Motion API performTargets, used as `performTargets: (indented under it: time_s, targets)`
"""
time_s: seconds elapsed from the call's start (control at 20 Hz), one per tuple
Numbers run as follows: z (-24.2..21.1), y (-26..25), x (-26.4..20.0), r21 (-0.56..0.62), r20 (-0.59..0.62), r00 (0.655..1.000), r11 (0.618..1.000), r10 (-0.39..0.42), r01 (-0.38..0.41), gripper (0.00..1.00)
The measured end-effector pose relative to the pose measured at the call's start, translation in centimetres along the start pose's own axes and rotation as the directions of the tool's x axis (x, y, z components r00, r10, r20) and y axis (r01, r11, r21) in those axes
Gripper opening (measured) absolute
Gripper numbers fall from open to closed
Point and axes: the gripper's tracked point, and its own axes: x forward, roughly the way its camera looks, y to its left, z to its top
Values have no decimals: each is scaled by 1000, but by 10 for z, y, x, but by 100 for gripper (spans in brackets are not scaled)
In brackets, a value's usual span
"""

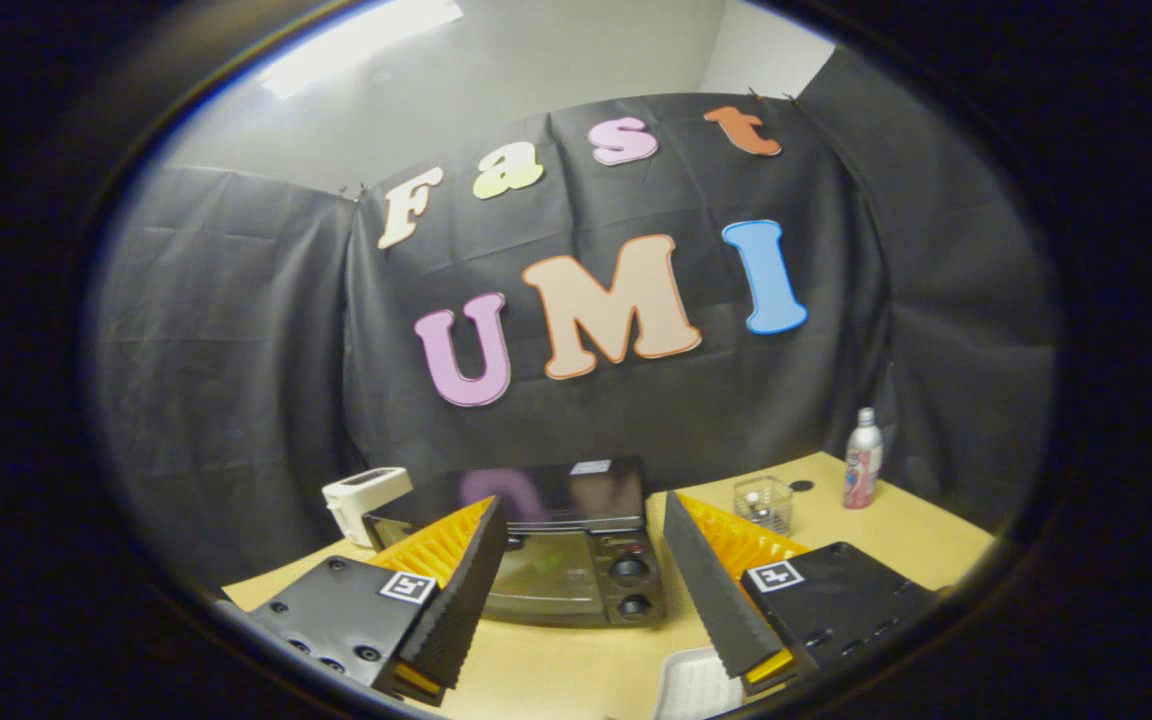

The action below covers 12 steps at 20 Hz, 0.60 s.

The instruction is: Open the toaster oven, put the food inside, and close the toaster oven door.

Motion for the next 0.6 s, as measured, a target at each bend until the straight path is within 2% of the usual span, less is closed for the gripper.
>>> performTargets:
  time_s: [0.1,0.2,0.6]
  targets:
    - [3,-20,-6,-58,-8,999,997,-51,50,97]
    - [3,-26,-12,-77,-29,997,995,-68,65,97]
    - [13,-49,-20,-82,-39,993,991,-111,107,97]
